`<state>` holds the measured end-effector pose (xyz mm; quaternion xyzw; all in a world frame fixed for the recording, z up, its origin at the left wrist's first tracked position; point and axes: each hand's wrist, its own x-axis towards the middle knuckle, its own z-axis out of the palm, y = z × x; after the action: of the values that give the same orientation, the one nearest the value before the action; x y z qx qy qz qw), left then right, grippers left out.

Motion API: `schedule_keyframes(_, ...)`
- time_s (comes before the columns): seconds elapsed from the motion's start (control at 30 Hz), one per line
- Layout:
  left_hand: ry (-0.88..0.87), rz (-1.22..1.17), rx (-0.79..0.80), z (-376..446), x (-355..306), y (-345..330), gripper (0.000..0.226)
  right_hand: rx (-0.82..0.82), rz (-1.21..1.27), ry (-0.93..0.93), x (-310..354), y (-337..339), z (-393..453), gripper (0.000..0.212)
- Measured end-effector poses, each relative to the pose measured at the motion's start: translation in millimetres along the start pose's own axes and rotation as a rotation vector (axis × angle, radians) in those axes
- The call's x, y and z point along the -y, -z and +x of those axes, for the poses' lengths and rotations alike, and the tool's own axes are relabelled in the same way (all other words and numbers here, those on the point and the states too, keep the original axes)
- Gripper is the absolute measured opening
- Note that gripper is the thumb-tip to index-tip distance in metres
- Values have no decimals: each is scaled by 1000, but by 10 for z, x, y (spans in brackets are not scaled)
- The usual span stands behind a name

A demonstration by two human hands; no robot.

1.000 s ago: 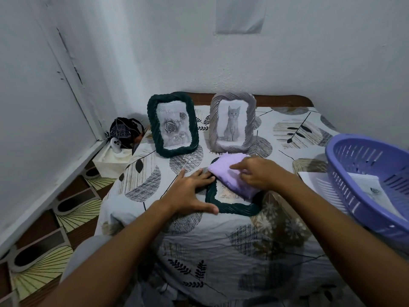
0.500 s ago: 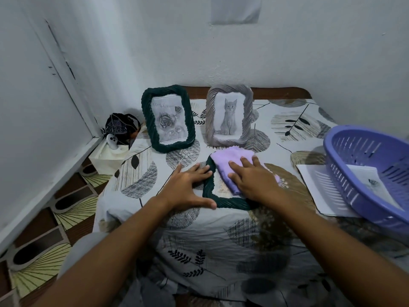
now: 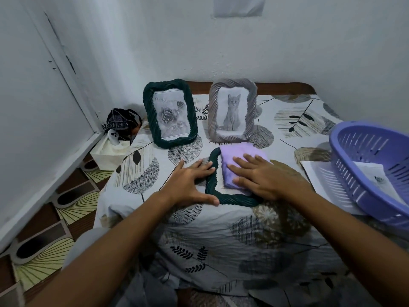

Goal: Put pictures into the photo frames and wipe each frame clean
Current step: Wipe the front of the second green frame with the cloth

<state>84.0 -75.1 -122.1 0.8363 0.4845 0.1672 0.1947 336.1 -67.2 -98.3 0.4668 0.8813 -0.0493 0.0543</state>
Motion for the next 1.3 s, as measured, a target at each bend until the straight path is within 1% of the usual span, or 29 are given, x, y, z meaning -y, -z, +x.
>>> schedule_keyframes(0.03, 0, -5, -3, 1, -1, 2, 114, 7, -26, -59, 17, 10, 46, 84)
schedule_keyframes(0.07, -4, -8, -6, 3, -2, 4, 114, 11, -43, -120, 50, 22, 101, 91)
schedule_keyframes(0.13, -13, -11, -4, 5, -3, 7, 119, 12, -36, -206, 147, 20, 228, 97)
schedule_keyframes(0.2, -12, -10, -2, 1, -2, 7, 122, 6, 0, -228, 246, 8, 298, 98)
schedule_keyframes(0.27, -5, -5, -5, -2, -7, 8, 118, 15, 15, -227, 281, -2, 259, 98)
schedule_keyframes(0.37, 6, -13, -6, -8, -20, 12, 116, 29, -75, -244, 332, 1, 96, 105)
schedule_keyframes(0.43, 11, -20, -6, -13, -20, 4, 116, 6, -145, -268, 376, 65, 58, 112)
schedule_keyframes(0.5, 13, -23, -11, -15, -21, 2, 116, -62, -142, -230, 354, 135, 80, 110)
schedule_keyframes(0.53, 14, -26, -14, -17, -20, 2, 115, -78, -94, -179, 318, 151, 79, 106)
schedule_keyframes(0.6, 14, -29, -16, -22, -16, 2, 116, -45, 40, -67, 216, 130, 29, 101)
schedule_keyframes(0.67, 15, -22, -19, -21, -6, -7, 118, -13, 77, -14, 136, 59, -69, 104)
schedule_keyframes(0.77, 17, -9, -20, -17, 1, -13, 119, -49, -51, -41, 117, -5, -158, 98)
schedule_keyframes(0.9, 4, 10, -12, -5, -2, -9, 118, -90, -164, -168, 167, 26, 12, 109)
schedule_keyframes(0.97, 2, 11, -10, -6, -8, -4, 118, -90, -127, -219, 177, 5, 183, 116)
schedule_keyframes(1.07, 9, 11, -12, -9, -16, 4, 119, -56, -11, -206, 246, -24, 319, 126)
schedule_keyframes(1.1, 12, 9, -12, -10, -20, 6, 119, -46, 4, -185, 262, -33, 300, 125)
schedule_keyframes(1.2, 13, -2, -15, -7, -20, 2, 119, -33, 3, -136, 294, -56, 120, 112)
schedule_keyframes(1.3, 5, 11, -17, -5, -12, -6, 119, 15, 80, -152, 289, 44, 13, 104)
